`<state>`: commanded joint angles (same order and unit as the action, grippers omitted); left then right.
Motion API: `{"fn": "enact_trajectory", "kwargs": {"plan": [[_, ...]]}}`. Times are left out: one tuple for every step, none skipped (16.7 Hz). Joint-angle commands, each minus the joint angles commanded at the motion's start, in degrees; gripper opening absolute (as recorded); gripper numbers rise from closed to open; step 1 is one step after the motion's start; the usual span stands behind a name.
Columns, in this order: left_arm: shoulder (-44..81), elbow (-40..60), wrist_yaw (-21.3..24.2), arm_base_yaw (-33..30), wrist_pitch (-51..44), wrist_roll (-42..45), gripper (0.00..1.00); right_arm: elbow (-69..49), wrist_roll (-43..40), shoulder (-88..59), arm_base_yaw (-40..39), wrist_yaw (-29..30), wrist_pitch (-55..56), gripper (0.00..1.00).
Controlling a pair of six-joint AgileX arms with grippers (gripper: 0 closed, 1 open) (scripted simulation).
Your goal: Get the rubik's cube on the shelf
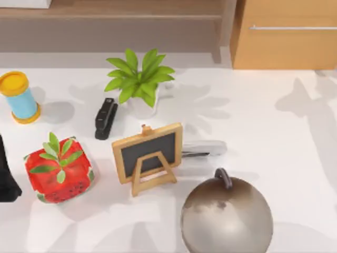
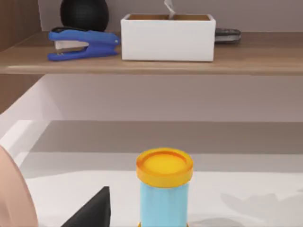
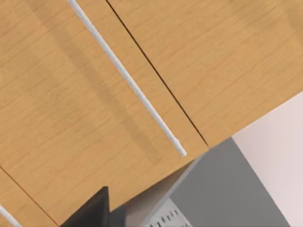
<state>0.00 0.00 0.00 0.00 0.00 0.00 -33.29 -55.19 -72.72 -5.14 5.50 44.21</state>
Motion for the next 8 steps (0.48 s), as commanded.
{"fn": "enact_trajectory", "kwargs": {"plan": [[0.0,0.0,0.0,0.0,0.0,0.0,1.00,-2.2,-3.9,-6.0,-0.5,0.6,3.1,1.00],[0.0,0.0,0.0,0.0,0.0,0.0,1.00,-4.4,-7.6,-11.9,-1.0,1.2,6.2,1.00],[0.0,0.0,0.0,0.0,0.0,0.0,1.00,-6.5,-11.2,-17.6,-1.5,1.8,9.2,1.00],[0.0,0.0,0.0,0.0,0.0,0.0,1.00,-8.6,-14.6,-23.2,-2.0,2.4,12.1,1.00],[0.0,0.0,0.0,0.0,0.0,0.0,1.00,-10.5,-17.9,-28.4,-2.4,3.0,14.8,1.00],[0.0,0.0,0.0,0.0,0.0,0.0,1.00,-12.3,-20.9,-33.4,-2.9,3.6,17.4,1.00],[0.0,0.0,0.0,0.0,0.0,0.0,1.00,-14.0,-23.6,-37.9,-3.3,4.2,19.8,1.00],[0.0,0.0,0.0,0.0,0.0,0.0,1.00,-15.6,-26.1,-42.0,-3.7,4.7,22.0,1.00]]}}
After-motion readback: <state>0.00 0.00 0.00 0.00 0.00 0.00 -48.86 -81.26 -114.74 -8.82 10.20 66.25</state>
